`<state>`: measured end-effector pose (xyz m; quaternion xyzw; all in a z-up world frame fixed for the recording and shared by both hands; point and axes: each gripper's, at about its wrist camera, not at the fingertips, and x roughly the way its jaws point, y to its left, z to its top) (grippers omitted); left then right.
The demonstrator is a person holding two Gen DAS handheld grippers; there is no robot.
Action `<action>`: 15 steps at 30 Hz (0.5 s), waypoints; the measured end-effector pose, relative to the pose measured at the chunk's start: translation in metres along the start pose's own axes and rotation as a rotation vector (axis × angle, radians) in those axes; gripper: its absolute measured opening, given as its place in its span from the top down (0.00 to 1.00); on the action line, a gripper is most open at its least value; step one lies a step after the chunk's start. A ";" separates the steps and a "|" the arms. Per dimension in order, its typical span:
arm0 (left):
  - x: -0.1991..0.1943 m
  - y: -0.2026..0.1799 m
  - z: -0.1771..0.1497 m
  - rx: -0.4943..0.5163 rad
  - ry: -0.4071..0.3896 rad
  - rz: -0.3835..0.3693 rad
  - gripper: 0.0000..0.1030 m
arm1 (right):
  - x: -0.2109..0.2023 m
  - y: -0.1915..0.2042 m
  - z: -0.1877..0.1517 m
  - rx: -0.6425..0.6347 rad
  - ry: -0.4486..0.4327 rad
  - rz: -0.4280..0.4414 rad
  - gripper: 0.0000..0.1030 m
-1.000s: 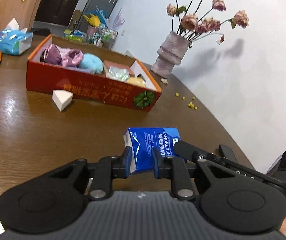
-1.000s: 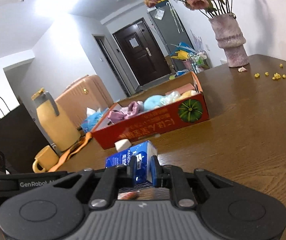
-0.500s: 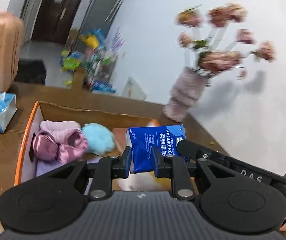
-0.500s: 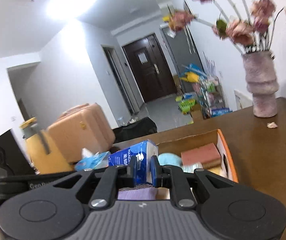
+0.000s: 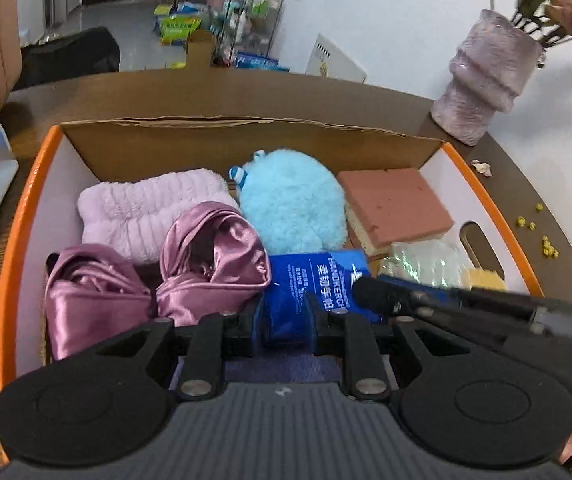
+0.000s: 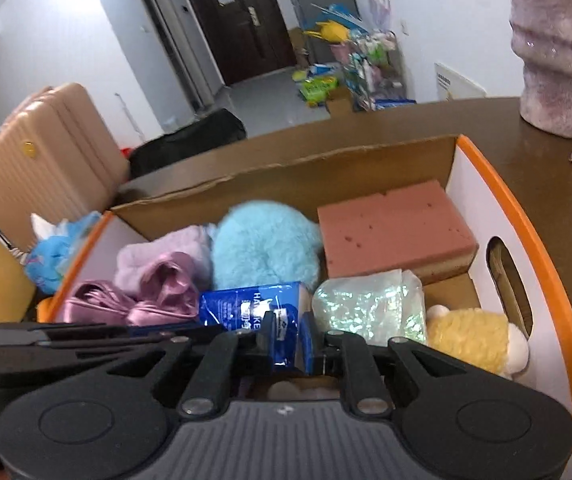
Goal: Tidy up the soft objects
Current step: 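Open both grippers to release the tissue pack and withdraw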
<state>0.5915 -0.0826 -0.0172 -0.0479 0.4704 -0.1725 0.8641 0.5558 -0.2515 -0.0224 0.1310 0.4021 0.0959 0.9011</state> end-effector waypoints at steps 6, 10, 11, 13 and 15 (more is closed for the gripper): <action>-0.010 0.012 0.001 -0.079 0.008 -0.012 0.71 | -0.005 0.008 0.001 -0.022 0.018 -0.027 0.81; -0.061 0.009 -0.009 -0.040 -0.103 -0.025 0.59 | -0.047 0.011 0.005 -0.053 -0.065 0.000 0.67; -0.079 0.006 -0.014 -0.017 -0.132 -0.021 0.59 | -0.062 0.013 0.006 -0.072 -0.094 -0.004 0.65; -0.110 0.000 -0.021 0.014 -0.179 -0.016 0.58 | -0.090 0.014 0.007 -0.101 -0.142 -0.002 0.58; -0.145 -0.004 -0.036 0.040 -0.216 -0.002 0.54 | -0.121 0.015 0.004 -0.127 -0.183 0.010 0.56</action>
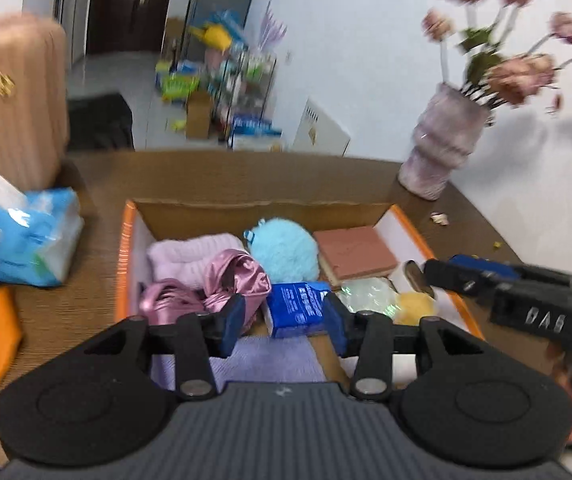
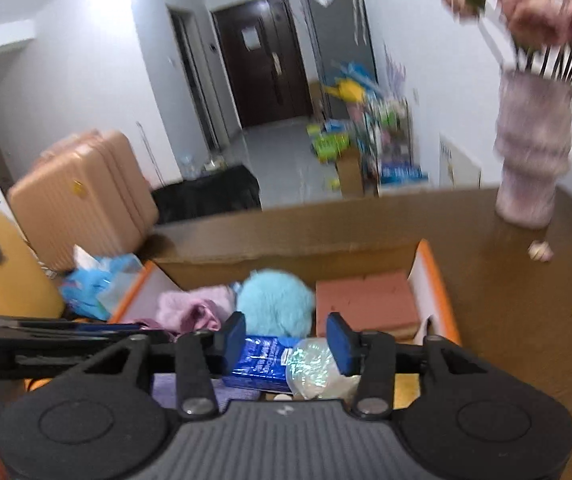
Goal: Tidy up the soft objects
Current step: 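Open both grippers to release the tissue pack and withdraw, then grasp the small wrapped candy with the right gripper while the left gripper approaches the white wedge sponge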
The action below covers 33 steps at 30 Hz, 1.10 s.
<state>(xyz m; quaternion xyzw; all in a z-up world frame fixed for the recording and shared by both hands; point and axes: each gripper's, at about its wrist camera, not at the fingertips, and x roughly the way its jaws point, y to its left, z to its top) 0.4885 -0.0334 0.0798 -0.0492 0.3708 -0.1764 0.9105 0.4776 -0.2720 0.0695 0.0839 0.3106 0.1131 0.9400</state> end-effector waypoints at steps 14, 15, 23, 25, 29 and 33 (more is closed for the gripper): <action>-0.183 -0.038 -0.202 0.088 -0.170 0.030 0.24 | -0.194 0.024 -0.155 -0.188 -0.102 0.173 0.46; -0.189 -0.040 -0.218 0.081 -0.166 0.018 0.24 | -0.201 0.027 -0.171 -0.183 -0.100 0.177 0.46; -0.228 -0.052 -0.304 0.033 -0.205 0.084 0.21 | -0.238 0.049 -0.264 -0.094 -0.053 0.213 0.46; -0.233 -0.052 -0.310 0.039 -0.201 0.093 0.21 | -0.243 0.054 -0.276 -0.085 -0.039 0.211 0.46; -0.240 -0.054 -0.314 0.051 -0.232 0.103 0.18 | -0.251 0.063 -0.285 -0.093 -0.052 0.210 0.46; -0.231 -0.054 -0.314 0.053 -0.225 0.103 0.18 | -0.241 0.064 -0.285 -0.072 -0.050 0.205 0.46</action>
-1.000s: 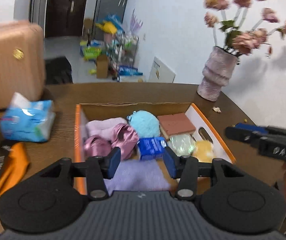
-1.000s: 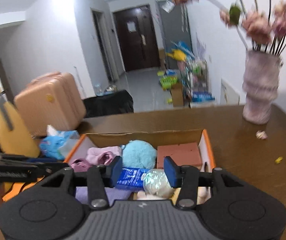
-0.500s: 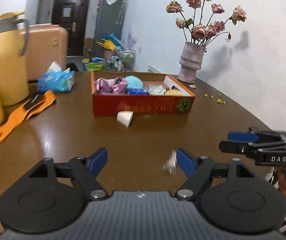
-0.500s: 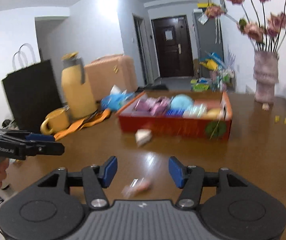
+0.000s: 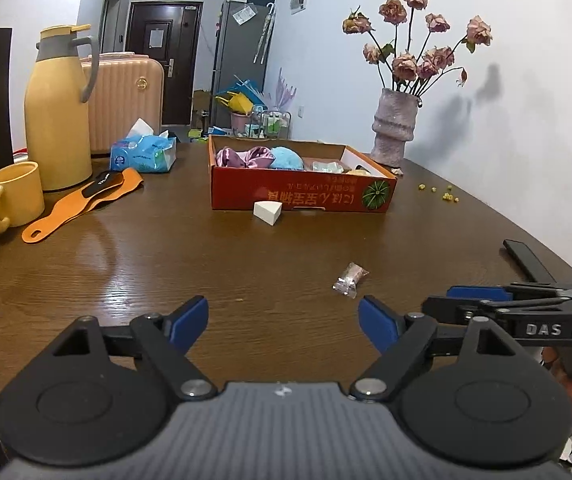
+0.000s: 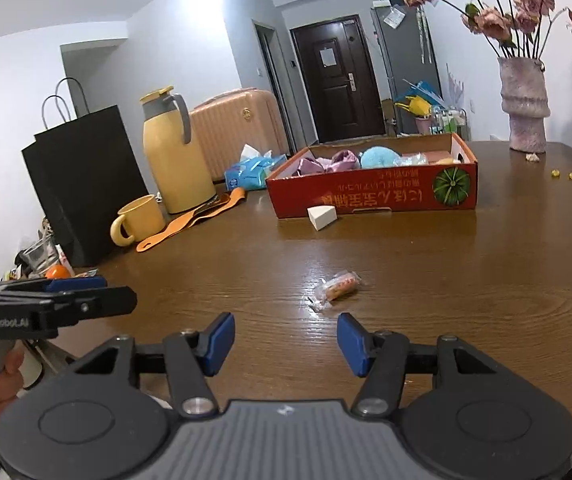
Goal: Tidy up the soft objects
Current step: 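Grasp the small wrapped candy with the right gripper while the left gripper approaches the white wedge sponge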
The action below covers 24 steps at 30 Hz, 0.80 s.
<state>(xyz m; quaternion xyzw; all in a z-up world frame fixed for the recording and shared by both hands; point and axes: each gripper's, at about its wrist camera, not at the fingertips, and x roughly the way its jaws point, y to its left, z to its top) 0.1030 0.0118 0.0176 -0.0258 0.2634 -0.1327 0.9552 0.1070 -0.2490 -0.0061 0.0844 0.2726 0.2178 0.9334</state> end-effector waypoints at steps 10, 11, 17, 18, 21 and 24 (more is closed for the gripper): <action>0.071 0.005 0.011 0.021 0.022 0.095 0.19 | 0.091 -0.019 0.015 0.133 0.013 -0.053 0.46; 0.079 0.006 0.015 0.023 0.026 0.099 0.19 | 0.101 -0.020 0.017 0.139 0.011 -0.062 0.47; 0.130 0.008 0.040 0.063 0.022 0.099 0.20 | 0.144 -0.013 0.022 0.006 0.049 -0.195 0.83; 0.140 0.008 0.045 0.066 0.024 0.095 0.20 | 0.145 -0.011 0.022 -0.035 0.052 -0.213 0.84; 0.173 0.004 0.059 0.082 0.019 0.071 0.26 | 0.147 -0.016 0.027 -0.085 0.054 -0.210 0.85; 0.211 -0.003 0.072 0.107 0.026 0.089 0.28 | 0.148 -0.034 0.045 -0.063 0.012 -0.208 0.85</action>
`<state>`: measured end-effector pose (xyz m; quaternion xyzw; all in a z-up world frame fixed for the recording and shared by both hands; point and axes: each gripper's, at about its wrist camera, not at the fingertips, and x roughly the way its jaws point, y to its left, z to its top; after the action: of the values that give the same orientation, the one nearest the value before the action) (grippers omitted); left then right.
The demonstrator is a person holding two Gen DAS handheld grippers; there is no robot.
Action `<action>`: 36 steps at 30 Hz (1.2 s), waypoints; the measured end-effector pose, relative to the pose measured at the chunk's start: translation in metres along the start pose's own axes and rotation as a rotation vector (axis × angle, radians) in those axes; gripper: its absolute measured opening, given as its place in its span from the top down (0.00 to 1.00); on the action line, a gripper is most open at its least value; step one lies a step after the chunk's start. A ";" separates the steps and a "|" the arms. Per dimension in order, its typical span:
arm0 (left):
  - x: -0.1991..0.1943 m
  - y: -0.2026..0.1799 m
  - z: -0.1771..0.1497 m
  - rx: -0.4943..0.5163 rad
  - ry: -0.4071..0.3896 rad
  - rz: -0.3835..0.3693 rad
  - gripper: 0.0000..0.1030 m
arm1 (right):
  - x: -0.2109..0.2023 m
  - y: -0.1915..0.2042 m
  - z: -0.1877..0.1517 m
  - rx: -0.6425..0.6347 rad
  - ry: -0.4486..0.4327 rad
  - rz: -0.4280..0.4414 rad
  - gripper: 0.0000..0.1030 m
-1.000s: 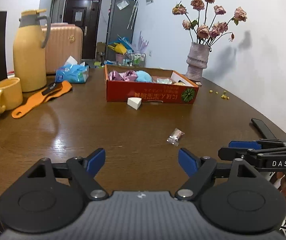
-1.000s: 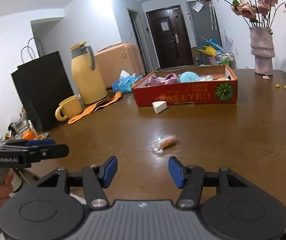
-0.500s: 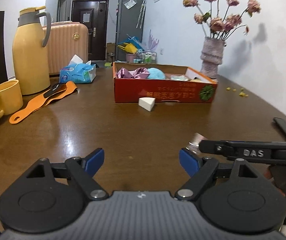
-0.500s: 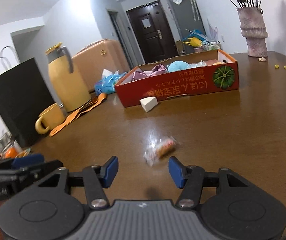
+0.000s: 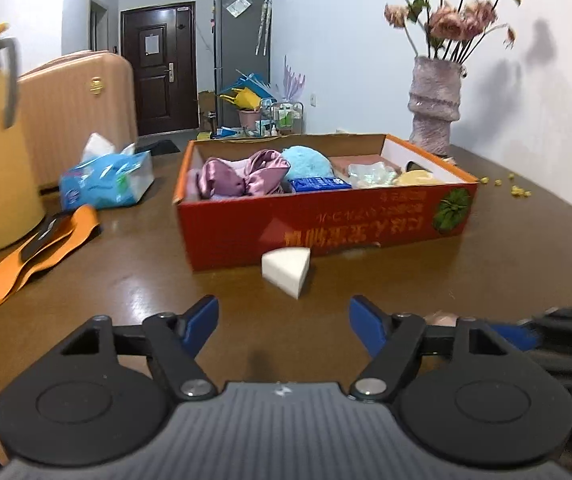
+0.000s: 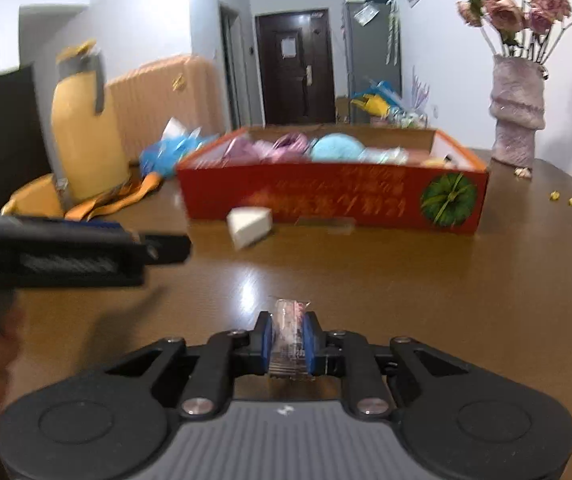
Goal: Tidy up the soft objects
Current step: 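Grasp the white wedge sponge with the left gripper while the right gripper holds the candy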
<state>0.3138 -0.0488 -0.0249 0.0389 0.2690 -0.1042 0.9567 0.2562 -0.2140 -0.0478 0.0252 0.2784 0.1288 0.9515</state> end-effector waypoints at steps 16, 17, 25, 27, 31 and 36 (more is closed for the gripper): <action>0.063 -0.014 0.019 0.056 0.078 -0.002 0.80 | 0.034 -0.051 0.041 0.086 -0.047 0.015 0.85; 0.054 -0.016 0.018 0.055 0.071 -0.008 0.80 | 0.031 -0.051 0.040 0.089 -0.051 0.018 0.85; -0.048 -0.028 0.002 -0.054 0.009 -0.097 0.79 | -0.018 -0.050 0.029 0.121 -0.098 0.048 0.85; -0.069 -0.031 -0.002 -0.069 -0.009 -0.105 0.79 | -0.032 -0.047 0.023 0.126 -0.108 0.060 0.85; -0.098 -0.041 -0.004 -0.055 -0.048 -0.104 0.79 | -0.058 -0.043 0.013 0.129 -0.130 0.074 0.85; -0.107 -0.045 0.004 -0.064 -0.070 -0.110 0.79 | -0.079 -0.043 0.010 0.132 -0.163 0.076 0.85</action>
<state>0.2165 -0.0741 0.0335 -0.0100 0.2402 -0.1493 0.9591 0.2070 -0.2758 -0.0032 0.1088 0.2068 0.1436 0.9616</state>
